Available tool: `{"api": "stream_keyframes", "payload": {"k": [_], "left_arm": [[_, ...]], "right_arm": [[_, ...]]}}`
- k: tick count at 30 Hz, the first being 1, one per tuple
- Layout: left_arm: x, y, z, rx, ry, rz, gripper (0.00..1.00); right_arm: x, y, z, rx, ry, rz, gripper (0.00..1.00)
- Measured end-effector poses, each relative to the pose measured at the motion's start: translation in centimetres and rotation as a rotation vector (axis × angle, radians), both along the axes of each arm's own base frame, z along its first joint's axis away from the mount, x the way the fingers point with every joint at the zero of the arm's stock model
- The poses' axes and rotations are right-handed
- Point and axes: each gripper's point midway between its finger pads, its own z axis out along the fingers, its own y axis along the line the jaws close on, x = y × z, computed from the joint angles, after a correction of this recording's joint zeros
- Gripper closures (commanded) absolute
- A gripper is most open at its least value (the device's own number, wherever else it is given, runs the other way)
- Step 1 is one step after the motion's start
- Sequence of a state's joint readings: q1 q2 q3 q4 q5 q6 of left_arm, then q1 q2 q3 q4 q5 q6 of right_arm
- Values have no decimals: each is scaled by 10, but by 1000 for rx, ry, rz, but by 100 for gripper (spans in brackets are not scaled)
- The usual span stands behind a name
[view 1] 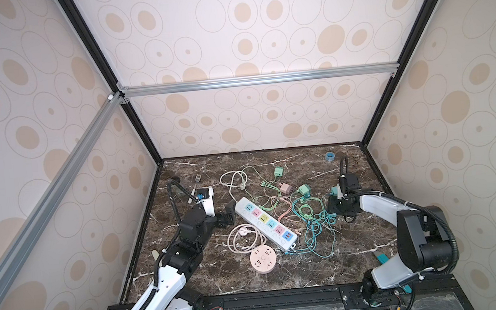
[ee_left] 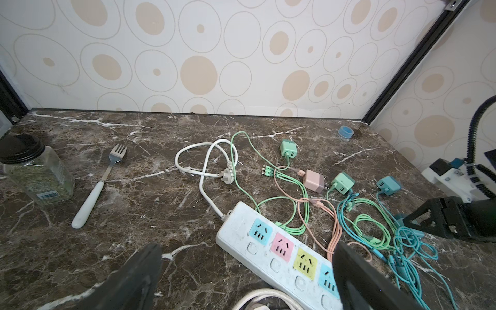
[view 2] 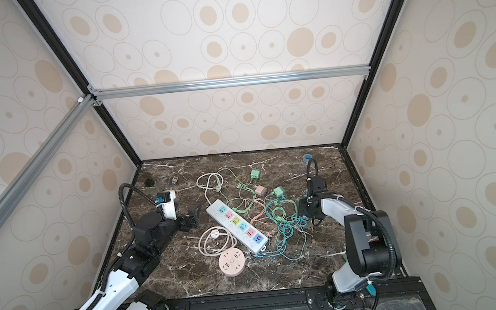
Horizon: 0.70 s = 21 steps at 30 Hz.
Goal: Insert the plug
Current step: 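Lower the right gripper and close it on the teal charger plug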
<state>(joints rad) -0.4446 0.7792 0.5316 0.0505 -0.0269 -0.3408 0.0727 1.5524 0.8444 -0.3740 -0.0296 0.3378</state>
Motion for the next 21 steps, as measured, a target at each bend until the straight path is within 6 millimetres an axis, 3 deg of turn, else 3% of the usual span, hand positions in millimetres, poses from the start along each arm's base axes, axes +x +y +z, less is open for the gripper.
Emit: {"api": "stream_keyframes", "payload": {"k": [21], "left_arm": [[-1, 0, 0, 0, -1, 0, 1]], "right_arm": [[2, 9, -15, -2, 62, 11, 41]]}}
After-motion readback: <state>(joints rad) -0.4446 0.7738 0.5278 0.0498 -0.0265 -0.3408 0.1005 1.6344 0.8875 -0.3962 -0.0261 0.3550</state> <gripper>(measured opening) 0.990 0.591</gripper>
